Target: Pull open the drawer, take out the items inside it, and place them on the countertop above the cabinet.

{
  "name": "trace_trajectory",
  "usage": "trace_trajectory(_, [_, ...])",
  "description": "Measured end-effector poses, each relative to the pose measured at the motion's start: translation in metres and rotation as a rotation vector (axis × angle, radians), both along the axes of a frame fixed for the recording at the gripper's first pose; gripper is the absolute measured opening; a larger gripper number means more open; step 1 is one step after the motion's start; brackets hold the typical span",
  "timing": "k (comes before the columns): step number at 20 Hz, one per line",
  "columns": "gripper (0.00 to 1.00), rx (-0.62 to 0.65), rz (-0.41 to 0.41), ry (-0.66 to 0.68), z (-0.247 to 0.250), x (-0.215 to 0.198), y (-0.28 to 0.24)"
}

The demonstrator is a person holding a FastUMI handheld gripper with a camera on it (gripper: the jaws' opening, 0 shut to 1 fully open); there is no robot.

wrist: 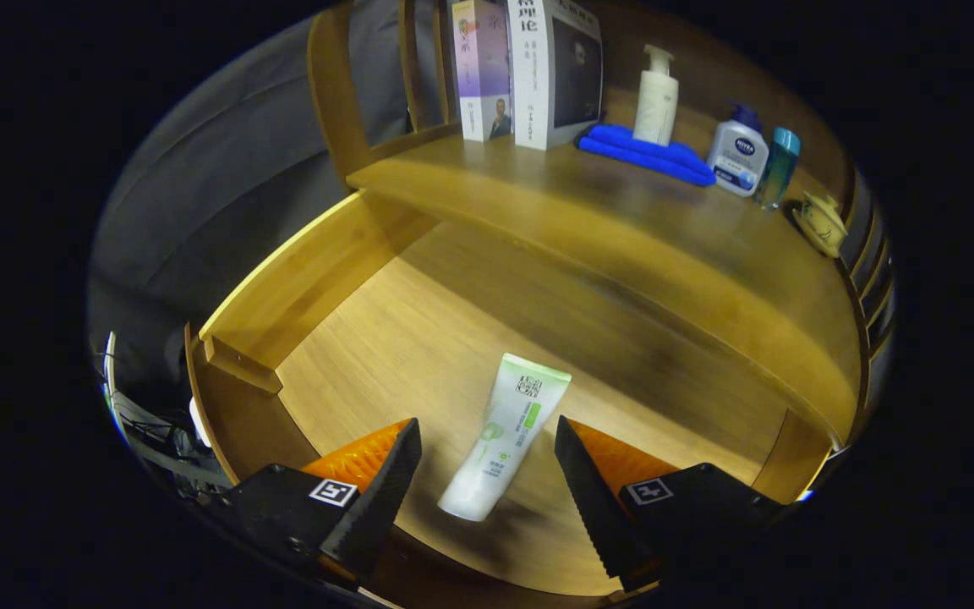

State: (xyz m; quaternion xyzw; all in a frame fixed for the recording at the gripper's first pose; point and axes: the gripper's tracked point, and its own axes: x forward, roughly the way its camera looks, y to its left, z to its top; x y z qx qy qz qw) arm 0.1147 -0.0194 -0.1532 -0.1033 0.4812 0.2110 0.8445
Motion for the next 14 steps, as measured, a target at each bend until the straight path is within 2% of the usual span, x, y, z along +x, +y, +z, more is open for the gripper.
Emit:
trace_trajectory(6, [0.86,-0.043,-0.003,0.102,-0.030,-0.001,-0.009])
trace_trajectory(9, [0.59,-0.018,-0.024,0.126,-0.033,0.000,-0.006])
trace_trajectory(10, [0.58,-0.023,-0.015,0.126,-0.034,-0.001,-0.006])
trace_trajectory(13, [0.47,-0.038,0.022,0.093,-0.032,-0.001,-0.004])
trace_trajectory(14, [0.33,-0.058,0.042,0.073,-0.037,0.003,-0.005])
